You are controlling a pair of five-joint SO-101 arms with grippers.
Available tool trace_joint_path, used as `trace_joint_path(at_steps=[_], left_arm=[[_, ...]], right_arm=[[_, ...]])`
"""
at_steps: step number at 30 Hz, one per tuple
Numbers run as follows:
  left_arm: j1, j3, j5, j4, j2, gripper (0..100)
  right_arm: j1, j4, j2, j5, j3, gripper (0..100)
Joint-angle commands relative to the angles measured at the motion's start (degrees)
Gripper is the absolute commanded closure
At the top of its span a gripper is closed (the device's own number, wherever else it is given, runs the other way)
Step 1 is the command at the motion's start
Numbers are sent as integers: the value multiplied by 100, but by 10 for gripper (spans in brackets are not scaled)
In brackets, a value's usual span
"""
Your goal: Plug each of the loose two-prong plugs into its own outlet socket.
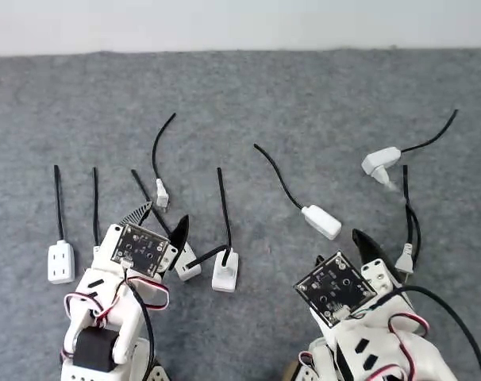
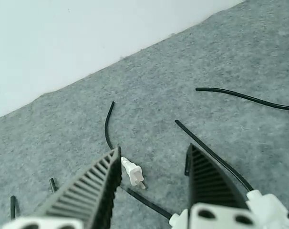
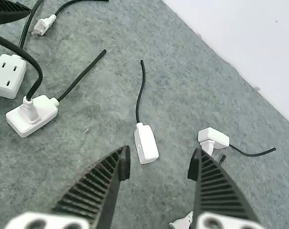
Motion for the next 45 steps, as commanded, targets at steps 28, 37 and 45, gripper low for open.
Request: trace_joint_path(at_steps=[28,37,45], left_arm=[[-62,119,-114,-404,-97,775],[-53,215,-114,-448,-97,775],[-35,716,-70,-958,-97,775]], right_arm=[[92,-2457,-4,79,3209,790],[101,-3134,-4,-167,4264,790],[101,-3688,-4,-141,5187,789]])
